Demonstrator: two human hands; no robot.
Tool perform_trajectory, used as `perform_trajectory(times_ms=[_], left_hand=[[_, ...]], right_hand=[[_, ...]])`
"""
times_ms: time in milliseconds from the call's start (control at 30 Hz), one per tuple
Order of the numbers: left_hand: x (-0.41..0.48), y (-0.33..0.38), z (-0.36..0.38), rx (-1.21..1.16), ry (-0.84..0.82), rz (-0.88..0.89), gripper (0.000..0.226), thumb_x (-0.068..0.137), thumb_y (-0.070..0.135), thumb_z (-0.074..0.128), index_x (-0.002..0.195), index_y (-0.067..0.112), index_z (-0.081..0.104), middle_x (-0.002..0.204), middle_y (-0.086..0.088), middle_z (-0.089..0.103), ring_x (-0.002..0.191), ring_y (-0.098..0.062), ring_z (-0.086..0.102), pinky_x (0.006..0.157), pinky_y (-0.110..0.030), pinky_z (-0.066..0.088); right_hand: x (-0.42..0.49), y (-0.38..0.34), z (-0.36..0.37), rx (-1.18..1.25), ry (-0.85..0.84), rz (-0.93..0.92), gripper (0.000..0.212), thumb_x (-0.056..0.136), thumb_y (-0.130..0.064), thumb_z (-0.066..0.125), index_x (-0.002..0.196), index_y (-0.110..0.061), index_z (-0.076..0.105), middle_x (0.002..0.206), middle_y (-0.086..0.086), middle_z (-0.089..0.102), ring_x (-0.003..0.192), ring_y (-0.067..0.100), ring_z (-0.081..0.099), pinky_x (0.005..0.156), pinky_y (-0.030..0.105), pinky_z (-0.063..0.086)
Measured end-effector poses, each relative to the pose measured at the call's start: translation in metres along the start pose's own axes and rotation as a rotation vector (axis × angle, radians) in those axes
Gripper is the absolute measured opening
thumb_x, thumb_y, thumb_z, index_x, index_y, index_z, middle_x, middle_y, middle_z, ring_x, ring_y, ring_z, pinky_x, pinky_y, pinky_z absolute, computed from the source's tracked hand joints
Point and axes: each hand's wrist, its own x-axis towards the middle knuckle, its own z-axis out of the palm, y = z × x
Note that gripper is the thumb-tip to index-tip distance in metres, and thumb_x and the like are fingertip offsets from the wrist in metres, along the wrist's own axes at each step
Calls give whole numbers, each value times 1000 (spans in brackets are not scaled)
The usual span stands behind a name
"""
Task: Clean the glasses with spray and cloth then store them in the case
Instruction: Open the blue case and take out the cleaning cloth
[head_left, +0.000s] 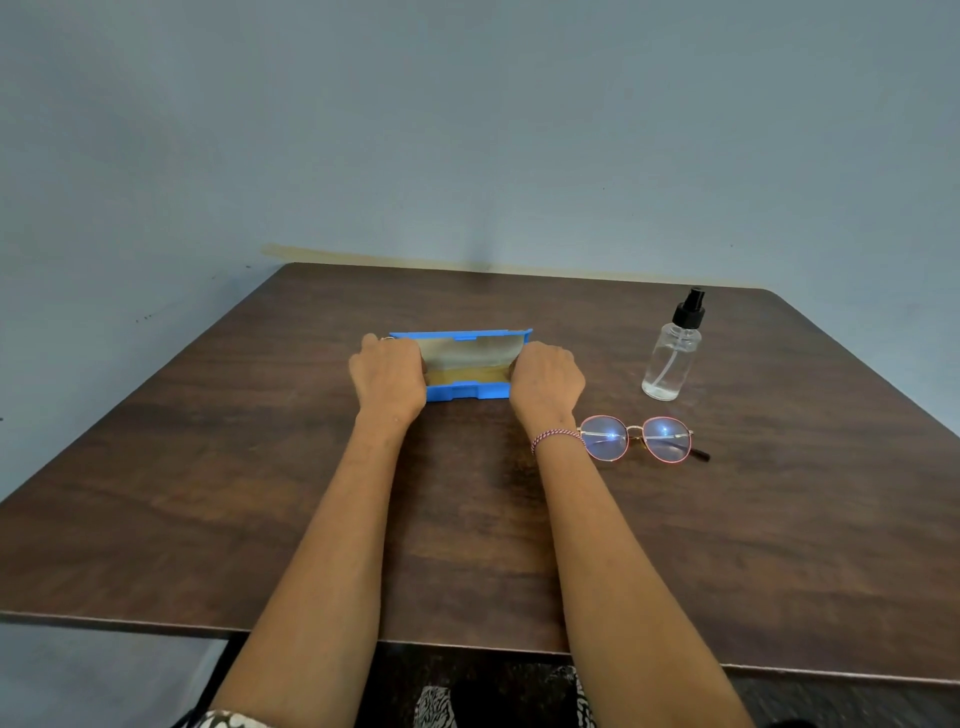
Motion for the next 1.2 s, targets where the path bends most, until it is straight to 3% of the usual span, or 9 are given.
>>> perform_trajectory(times_ms=[100,367,600,733,900,1200], left_hand=[[1,0,1,-25,7,-11,18,89,20,58,99,21,72,101,-3,65,104,-23,47,72,-32,39],[2,-5,3,-144,70,-7,19,85,13,64,89,28,74,94,4,69,101,-20,52,74,-32,45],[2,-4,2,-186,73,-31,17,85,16,67,97,25,74,94,4,71,97,-19,57,74,-33,52],[1,-6,-4,-348,40,-88,13,83,19,69,94,24,75,92,3,72,89,-17,63,69,-25,44],[1,-12,-12,-524,-5,-134,10,80,23,73,90,24,74,89,6,71,80,-8,58,68,-24,44],[7,-27,-19,-733,-90,-107,17,73,23,79,89,21,75,85,2,70,89,-12,62,79,-26,48]], right_hand=[[1,-1,0,119,-28,62,23,92,-24,59,108,-9,64,108,9,65,100,26,61,73,32,46],[2,-2,-2,74,17,56,21,91,-4,52,108,-8,63,112,9,64,105,29,61,68,29,39],[5,-1,0,130,23,74,13,91,-13,58,102,-10,64,101,7,66,93,26,64,64,29,41],[5,3,1,305,-6,92,13,85,-17,61,93,-9,67,100,10,67,92,31,64,66,30,44],[9,11,-5,533,-19,102,16,86,-25,66,99,-18,73,102,6,67,93,26,63,68,27,43],[14,20,-7,740,-47,2,11,83,-21,69,90,-12,70,88,2,66,85,15,60,79,29,49]])
